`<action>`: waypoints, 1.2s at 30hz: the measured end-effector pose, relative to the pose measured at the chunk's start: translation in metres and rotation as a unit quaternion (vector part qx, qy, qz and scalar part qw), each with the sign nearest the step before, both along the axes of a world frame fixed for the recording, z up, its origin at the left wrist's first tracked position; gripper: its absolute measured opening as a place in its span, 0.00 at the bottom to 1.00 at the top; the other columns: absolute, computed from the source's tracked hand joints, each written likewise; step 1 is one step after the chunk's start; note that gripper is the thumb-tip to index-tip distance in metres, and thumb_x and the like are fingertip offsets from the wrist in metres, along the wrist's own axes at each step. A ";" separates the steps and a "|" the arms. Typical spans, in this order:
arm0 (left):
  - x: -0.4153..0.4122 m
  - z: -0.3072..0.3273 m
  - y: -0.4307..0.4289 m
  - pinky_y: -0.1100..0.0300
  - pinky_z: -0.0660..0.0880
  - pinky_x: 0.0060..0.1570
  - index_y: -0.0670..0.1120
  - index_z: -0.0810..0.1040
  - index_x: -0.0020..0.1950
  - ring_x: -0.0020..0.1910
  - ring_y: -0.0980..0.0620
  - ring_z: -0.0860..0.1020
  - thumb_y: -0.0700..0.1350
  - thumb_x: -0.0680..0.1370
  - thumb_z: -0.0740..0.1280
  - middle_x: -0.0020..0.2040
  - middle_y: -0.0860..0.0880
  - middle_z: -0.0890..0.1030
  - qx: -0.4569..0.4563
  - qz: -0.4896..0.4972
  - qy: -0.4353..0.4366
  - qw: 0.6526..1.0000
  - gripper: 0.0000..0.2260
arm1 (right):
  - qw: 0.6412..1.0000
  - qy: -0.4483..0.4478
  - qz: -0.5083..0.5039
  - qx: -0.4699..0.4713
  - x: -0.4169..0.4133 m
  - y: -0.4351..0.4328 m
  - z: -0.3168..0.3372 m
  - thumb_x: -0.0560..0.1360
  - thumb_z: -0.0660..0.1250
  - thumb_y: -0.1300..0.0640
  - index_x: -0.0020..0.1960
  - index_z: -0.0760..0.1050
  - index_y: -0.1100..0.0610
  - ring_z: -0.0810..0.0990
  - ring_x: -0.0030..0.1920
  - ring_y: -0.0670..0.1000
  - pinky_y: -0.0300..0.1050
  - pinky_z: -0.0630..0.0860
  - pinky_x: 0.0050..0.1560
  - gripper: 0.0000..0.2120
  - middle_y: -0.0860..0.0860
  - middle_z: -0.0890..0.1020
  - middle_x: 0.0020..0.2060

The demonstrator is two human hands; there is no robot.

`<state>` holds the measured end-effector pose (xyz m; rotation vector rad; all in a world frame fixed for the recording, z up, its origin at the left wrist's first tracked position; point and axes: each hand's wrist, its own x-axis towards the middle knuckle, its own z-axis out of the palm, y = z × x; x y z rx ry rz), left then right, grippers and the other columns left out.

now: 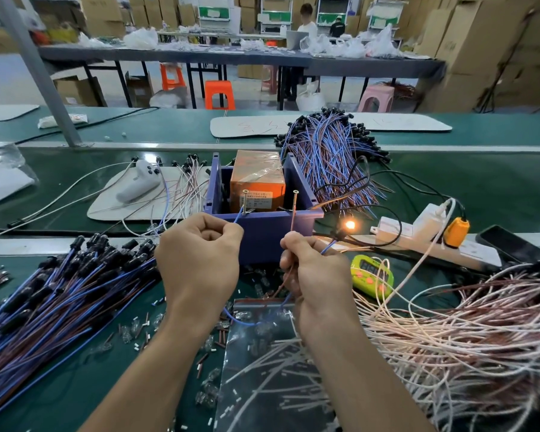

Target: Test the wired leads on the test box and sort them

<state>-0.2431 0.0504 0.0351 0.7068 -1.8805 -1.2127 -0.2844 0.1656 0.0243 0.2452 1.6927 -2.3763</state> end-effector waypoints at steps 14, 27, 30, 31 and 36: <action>-0.003 0.000 -0.005 0.53 0.70 0.33 0.60 0.82 0.41 0.27 0.49 0.72 0.56 0.69 0.67 0.25 0.57 0.76 0.127 0.010 -0.004 0.992 0.05 | 1.000 0.030 0.004 -0.004 0.008 0.024 0.016 0.78 0.70 0.63 0.33 0.78 0.60 0.62 0.20 0.45 0.35 0.59 0.20 0.14 0.52 0.75 0.23; 0.058 0.073 0.064 0.60 0.78 0.39 0.67 0.82 0.48 0.35 0.62 0.81 0.70 0.69 0.66 0.37 0.66 0.82 -0.251 -0.233 -0.082 0.936 0.13 | 0.994 0.040 -0.004 -0.100 0.034 0.091 0.038 0.85 0.60 0.53 0.33 0.85 0.60 0.71 0.23 0.48 0.37 0.65 0.24 0.26 0.55 0.80 0.28; 0.059 0.052 0.106 0.54 0.77 0.60 0.76 0.64 0.69 0.54 0.64 0.79 0.65 0.74 0.69 0.57 0.70 0.80 -0.171 -0.393 -0.156 0.890 0.26 | 0.973 0.024 -0.029 -0.229 0.042 0.109 0.046 0.85 0.59 0.51 0.33 0.84 0.59 0.71 0.23 0.48 0.38 0.70 0.24 0.27 0.54 0.77 0.27; 0.057 0.042 0.115 0.54 0.75 0.63 0.73 0.60 0.74 0.56 0.61 0.79 0.60 0.77 0.70 0.58 0.67 0.80 -0.150 -0.415 -0.173 0.881 0.30 | 0.962 0.024 -0.036 -0.270 0.043 0.117 0.047 0.85 0.59 0.52 0.35 0.82 0.61 0.68 0.21 0.48 0.38 0.68 0.23 0.25 0.54 0.75 0.26; 0.045 0.016 0.121 0.59 0.67 0.30 0.56 0.86 0.50 0.26 0.54 0.70 0.46 0.83 0.67 0.26 0.51 0.77 -0.046 -0.523 -0.154 0.837 0.09 | 0.935 0.032 -0.123 -0.332 0.046 0.181 0.045 0.85 0.56 0.52 0.40 0.74 0.61 0.59 0.20 0.48 0.38 0.60 0.22 0.20 0.54 0.72 0.25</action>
